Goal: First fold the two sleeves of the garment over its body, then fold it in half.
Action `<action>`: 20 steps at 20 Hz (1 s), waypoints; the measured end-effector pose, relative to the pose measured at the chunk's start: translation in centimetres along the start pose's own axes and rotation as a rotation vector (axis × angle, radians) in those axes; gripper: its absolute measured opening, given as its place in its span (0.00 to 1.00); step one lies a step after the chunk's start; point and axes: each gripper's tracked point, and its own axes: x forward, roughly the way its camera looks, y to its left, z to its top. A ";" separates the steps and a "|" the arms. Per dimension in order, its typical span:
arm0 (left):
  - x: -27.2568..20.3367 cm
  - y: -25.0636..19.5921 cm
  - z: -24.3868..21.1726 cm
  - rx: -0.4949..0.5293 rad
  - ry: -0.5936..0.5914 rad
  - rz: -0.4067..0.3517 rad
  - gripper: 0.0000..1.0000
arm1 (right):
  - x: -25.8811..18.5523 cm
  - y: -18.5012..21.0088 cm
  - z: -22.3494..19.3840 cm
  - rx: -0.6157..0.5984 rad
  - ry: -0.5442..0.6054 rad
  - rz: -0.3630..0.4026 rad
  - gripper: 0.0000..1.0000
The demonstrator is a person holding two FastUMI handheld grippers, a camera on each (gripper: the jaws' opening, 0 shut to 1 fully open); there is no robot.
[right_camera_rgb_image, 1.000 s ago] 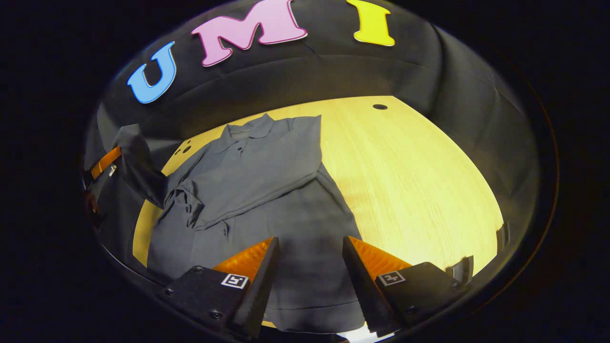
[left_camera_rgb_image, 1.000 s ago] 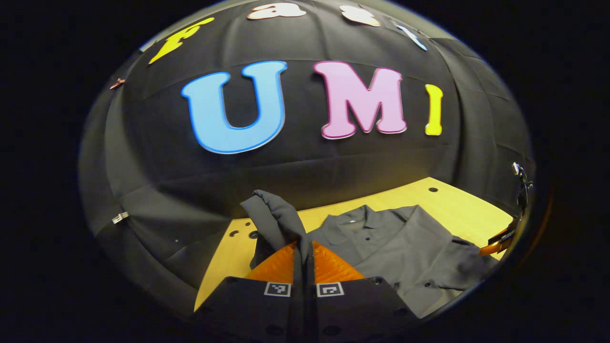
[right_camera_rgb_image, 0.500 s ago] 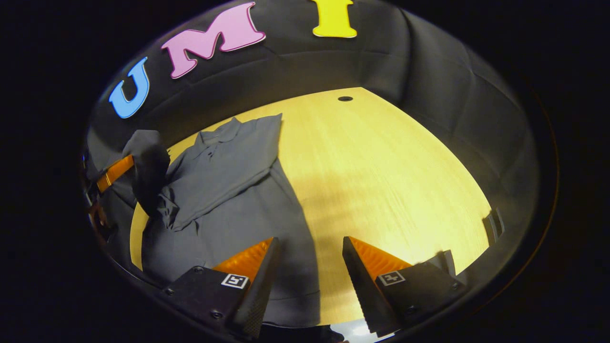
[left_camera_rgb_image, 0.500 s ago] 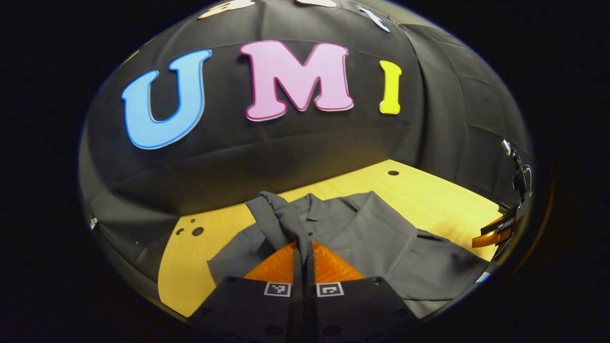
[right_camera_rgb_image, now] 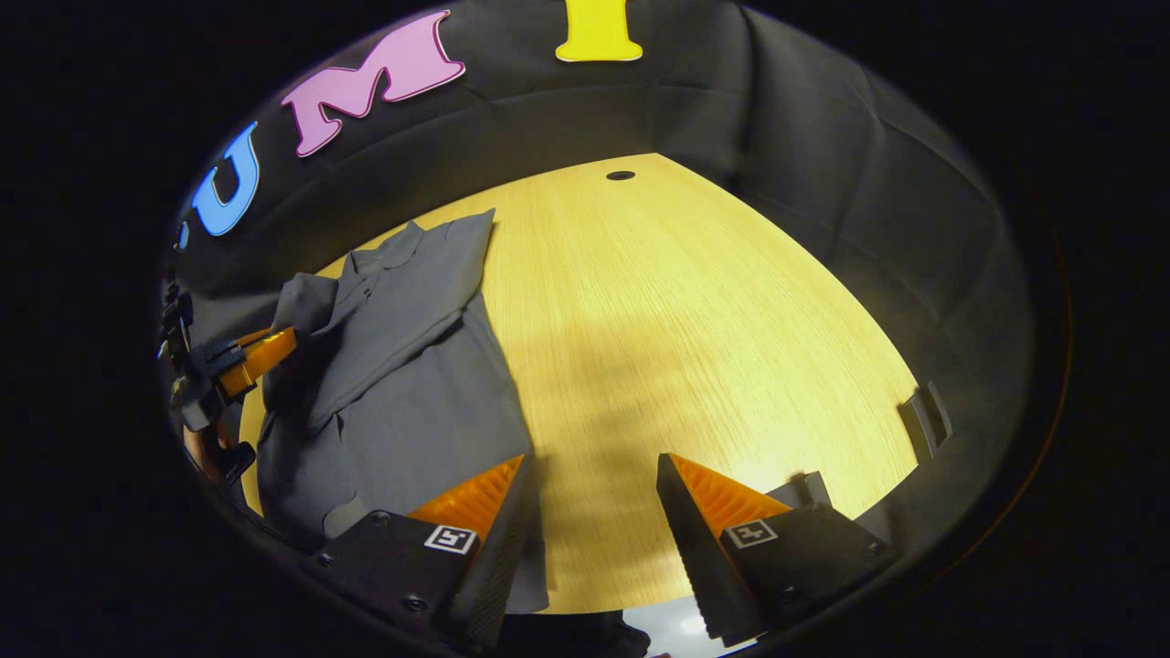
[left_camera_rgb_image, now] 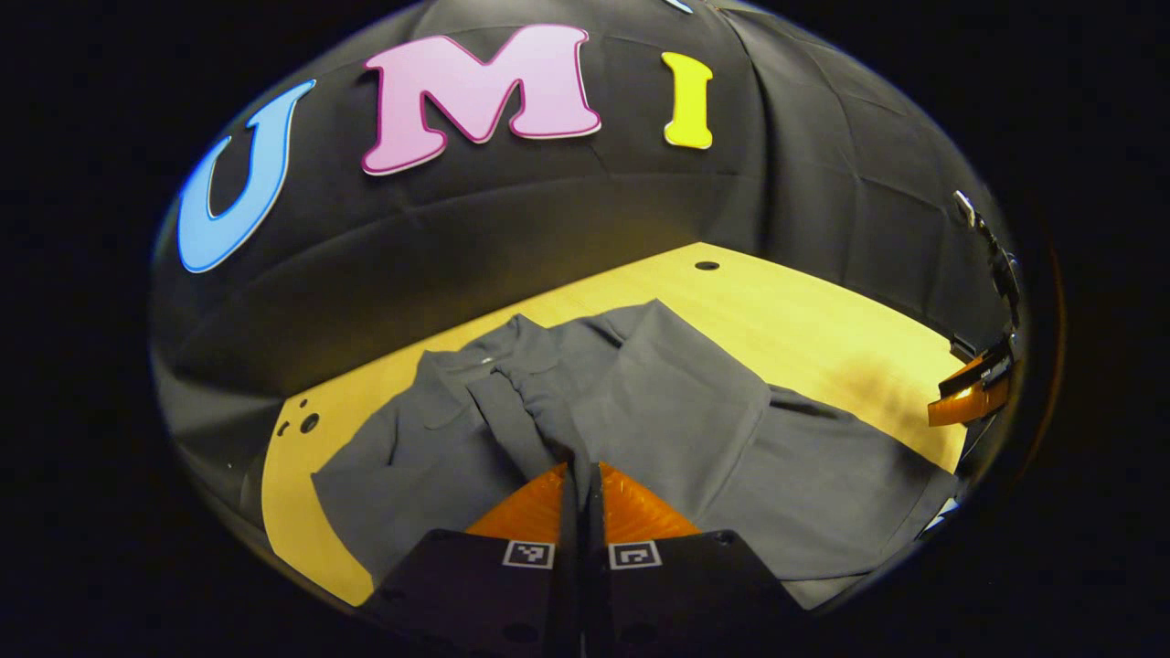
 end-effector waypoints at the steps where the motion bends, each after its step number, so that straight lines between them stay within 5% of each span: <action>1: 0.4 -0.9 -0.4 -0.005 0.016 -0.030 0.08 | 0.0 -0.1 -0.2 -0.003 0.005 -0.001 0.83; 7: 0.2 -5.6 -1.1 -0.021 0.047 -0.225 0.22 | 0.3 -0.1 -0.7 -0.012 0.026 0.003 0.83; 10: -0.7 -6.0 -1.7 -0.028 0.047 -0.260 0.84 | 0.2 0.7 -1.2 -0.016 0.034 0.014 0.83; 11: -1.0 -5.7 -1.9 -0.041 0.045 -0.256 0.89 | 0.2 1.0 -1.3 -0.022 0.038 0.019 0.83; 19: -7.4 -0.6 -5.1 -0.196 0.055 -0.157 0.96 | -0.8 3.9 -3.7 -0.092 0.078 0.063 0.83; 20: -8.6 0.3 -5.8 -0.204 0.057 -0.136 0.96 | -0.9 4.1 -4.2 -0.100 0.085 0.067 0.95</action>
